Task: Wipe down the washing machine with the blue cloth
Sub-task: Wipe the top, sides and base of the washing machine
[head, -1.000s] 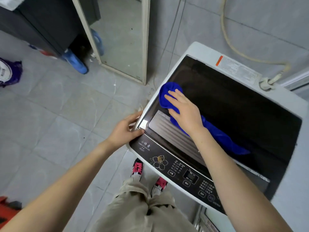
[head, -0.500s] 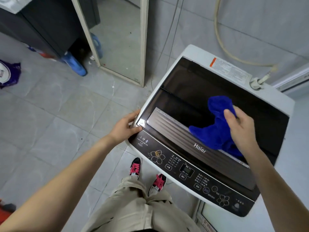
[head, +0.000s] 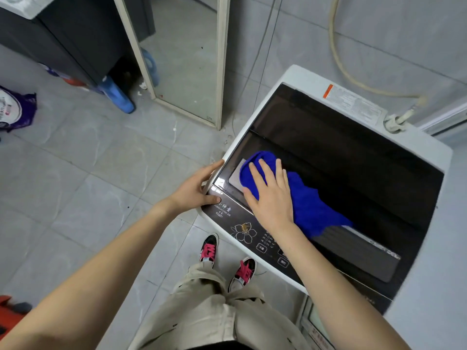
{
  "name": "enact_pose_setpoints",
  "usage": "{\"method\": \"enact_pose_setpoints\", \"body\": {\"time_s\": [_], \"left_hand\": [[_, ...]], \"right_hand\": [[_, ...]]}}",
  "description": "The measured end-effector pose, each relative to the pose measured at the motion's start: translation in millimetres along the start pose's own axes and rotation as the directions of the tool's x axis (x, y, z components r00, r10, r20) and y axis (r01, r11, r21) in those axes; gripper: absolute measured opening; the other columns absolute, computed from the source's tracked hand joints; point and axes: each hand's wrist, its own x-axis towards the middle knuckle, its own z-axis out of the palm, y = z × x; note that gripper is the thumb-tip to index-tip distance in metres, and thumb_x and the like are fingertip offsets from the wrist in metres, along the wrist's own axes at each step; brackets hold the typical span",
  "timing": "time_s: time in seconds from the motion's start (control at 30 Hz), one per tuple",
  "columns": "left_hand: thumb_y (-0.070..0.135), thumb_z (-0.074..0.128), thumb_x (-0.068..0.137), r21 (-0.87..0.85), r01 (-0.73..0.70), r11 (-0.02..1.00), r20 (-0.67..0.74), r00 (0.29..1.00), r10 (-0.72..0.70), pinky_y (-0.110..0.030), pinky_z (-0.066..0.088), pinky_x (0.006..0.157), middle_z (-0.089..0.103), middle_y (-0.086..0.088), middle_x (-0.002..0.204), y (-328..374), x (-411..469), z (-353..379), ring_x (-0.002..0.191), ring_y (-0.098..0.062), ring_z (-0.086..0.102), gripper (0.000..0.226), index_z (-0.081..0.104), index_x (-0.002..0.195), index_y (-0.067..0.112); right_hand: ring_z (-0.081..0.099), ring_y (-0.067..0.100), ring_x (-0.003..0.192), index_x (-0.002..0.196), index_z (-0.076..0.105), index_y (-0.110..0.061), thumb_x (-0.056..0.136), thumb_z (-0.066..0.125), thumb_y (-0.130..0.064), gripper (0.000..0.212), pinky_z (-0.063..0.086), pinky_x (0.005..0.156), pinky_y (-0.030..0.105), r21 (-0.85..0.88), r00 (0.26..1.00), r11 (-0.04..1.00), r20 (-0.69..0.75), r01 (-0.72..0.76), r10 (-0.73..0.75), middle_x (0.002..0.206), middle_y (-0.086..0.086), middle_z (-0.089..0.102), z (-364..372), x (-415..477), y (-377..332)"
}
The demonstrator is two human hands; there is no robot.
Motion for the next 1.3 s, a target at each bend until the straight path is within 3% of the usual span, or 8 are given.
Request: {"method": "enact_pose_setpoints", "body": {"time_s": [0.2, 0.3, 0.37, 0.57, 0.7, 0.93, 1.13, 1.3], "left_hand": [[0.006, 0.081, 0.071, 0.174, -0.034, 0.984, -0.034, 0.999, 0.041, -0.025, 0.039, 0.104, 0.037, 0.009, 0.145, 1, 2, 0, 0.128, -0.012, 0.044, 0.098, 0.028, 0.147, 0.038], [0.008, 0.081, 0.070, 0.329, -0.124, 0.936, -0.031, 0.989, 0.142, -0.014, 0.026, 0.107, 0.029, 0.008, 0.147, 9, 3, 2, 0.135, -0.010, 0.035, 0.099, 0.027, 0.149, 0.033], [0.018, 0.080, 0.065, 0.384, -0.155, 0.910, -0.021, 0.984, 0.176, -0.023, 0.029, 0.110, 0.024, 0.003, 0.150, 13, 8, 7, 0.136, -0.014, 0.034, 0.102, 0.025, 0.150, 0.033], [0.037, 0.078, 0.055, 0.371, -0.147, 0.917, -0.063, 0.981, 0.183, -0.030, 0.027, 0.114, 0.018, -0.008, 0.151, 13, 11, 23, 0.141, -0.015, 0.023, 0.110, 0.025, 0.152, 0.030], [0.017, 0.091, 0.060, 0.353, -0.162, 0.922, -0.049, 0.980, 0.191, -0.039, 0.026, 0.117, 0.016, -0.012, 0.152, 12, 12, 21, 0.143, -0.021, 0.024, 0.112, 0.027, 0.152, 0.024], [0.013, 0.088, 0.066, 0.492, -0.143, 0.859, -0.080, 0.975, 0.208, -0.018, 0.021, 0.112, 0.019, -0.008, 0.155, 16, 5, 26, 0.143, -0.016, 0.024, 0.102, 0.032, 0.150, 0.021], [0.006, 0.091, 0.058, 0.544, -0.150, 0.825, -0.012, 0.982, 0.187, -0.006, 0.014, 0.110, 0.008, -0.012, 0.159, -3, -6, 23, 0.146, -0.021, 0.020, 0.117, 0.022, 0.152, 0.020], [0.001, 0.092, 0.054, 0.569, -0.143, 0.810, -0.003, 0.984, 0.176, 0.000, 0.006, 0.108, 0.003, -0.018, 0.159, -10, -4, 23, 0.145, -0.007, 0.009, 0.125, 0.018, 0.153, 0.017]], "right_hand": [[0.023, 0.032, 0.154, 0.151, 0.047, -0.017, 0.102, 0.034, -0.045, 0.058, 0.027, 0.125, 0.047, -0.020, 0.995, 0.995, -0.015, 0.095, -0.095, 0.160, 0.004, 0.042, 8, -12, 1], [0.025, 0.029, 0.153, 0.150, 0.049, -0.018, 0.102, 0.036, -0.044, 0.056, 0.026, 0.124, 0.043, 0.024, 0.994, 0.997, -0.077, -0.072, 0.073, 0.158, 0.003, 0.044, -2, -72, 55], [0.024, 0.028, 0.153, 0.150, 0.049, -0.017, 0.102, 0.037, -0.045, 0.057, 0.028, 0.124, 0.045, 0.046, 0.963, 0.971, -0.126, -0.233, 0.237, 0.158, 0.004, 0.044, -14, -118, 103], [0.017, 0.031, 0.155, 0.152, 0.045, -0.011, 0.099, 0.028, -0.052, 0.069, 0.027, 0.123, 0.054, 0.236, 0.720, 0.743, -0.190, -0.626, 0.667, 0.161, 0.010, 0.038, -35, -194, 165], [0.020, 0.031, 0.154, 0.151, 0.047, -0.012, 0.103, 0.034, -0.042, 0.058, 0.027, 0.123, 0.056, 0.168, 0.875, 0.895, -0.202, -0.412, 0.441, 0.159, 0.009, 0.041, -15, -152, 111], [0.017, 0.023, 0.156, 0.153, 0.045, -0.018, 0.103, 0.040, -0.044, 0.056, 0.020, 0.127, 0.042, 0.099, 0.983, 0.991, -0.148, -0.094, 0.108, 0.162, -0.001, 0.038, 8, -118, 74], [0.021, 0.023, 0.155, 0.150, 0.049, -0.017, 0.101, 0.044, -0.043, 0.055, 0.031, 0.123, 0.047, 0.130, 0.925, 0.954, -0.237, -0.272, 0.296, 0.158, 0.002, 0.043, 1, -223, 160], [0.025, 0.032, 0.152, 0.146, 0.053, -0.010, 0.100, 0.045, -0.036, 0.054, 0.034, 0.119, 0.055, 0.164, 0.862, 0.921, -0.326, -0.353, 0.388, 0.154, 0.010, 0.048, 6, -238, 168]]}}
